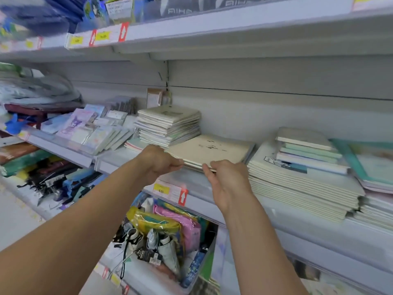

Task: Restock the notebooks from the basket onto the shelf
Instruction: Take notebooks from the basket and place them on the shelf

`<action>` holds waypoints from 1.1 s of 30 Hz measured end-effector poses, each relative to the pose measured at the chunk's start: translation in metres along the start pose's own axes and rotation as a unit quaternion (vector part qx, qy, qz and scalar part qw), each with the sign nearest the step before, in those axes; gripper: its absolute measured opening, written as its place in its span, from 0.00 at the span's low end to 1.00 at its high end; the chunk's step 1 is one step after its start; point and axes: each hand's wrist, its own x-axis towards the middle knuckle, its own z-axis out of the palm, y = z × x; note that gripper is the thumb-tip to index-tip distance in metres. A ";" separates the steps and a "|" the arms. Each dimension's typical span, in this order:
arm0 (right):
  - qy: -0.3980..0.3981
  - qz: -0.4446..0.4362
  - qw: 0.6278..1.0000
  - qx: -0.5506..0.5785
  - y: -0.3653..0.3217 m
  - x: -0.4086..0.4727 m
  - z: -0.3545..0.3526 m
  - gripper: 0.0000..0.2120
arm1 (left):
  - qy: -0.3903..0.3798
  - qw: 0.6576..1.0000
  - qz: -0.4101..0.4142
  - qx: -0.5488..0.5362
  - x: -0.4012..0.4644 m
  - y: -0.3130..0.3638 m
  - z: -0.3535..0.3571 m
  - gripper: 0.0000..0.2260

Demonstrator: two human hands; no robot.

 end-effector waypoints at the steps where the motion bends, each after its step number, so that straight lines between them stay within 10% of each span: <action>1: 0.014 -0.016 0.999 -0.044 0.002 -0.001 0.000 0.16 | 0.010 0.999 0.000 0.041 0.005 -0.002 0.003 0.26; 8: -0.016 -0.049 0.948 -0.314 0.008 -0.008 -0.008 0.33 | 0.113 0.939 0.098 0.310 0.018 -0.009 0.021 0.16; 12: -0.059 -0.023 0.887 -0.457 0.000 -0.007 -0.014 0.19 | 0.108 0.916 0.120 0.366 0.027 -0.013 0.025 0.23; 18: -0.001 -0.262 0.653 -0.711 -0.011 0.007 -0.020 0.08 | 0.131 0.891 0.136 0.412 0.036 -0.020 0.030 0.25; 29: -0.098 -0.226 0.654 -0.715 -0.002 0.029 -0.032 0.12 | 0.045 0.906 0.149 0.394 0.038 -0.022 0.018 0.25; 33: -0.066 -0.305 0.612 -0.726 0.008 0.001 -0.014 0.13 | 0.093 0.899 0.282 0.322 0.000 -0.032 -0.018 0.16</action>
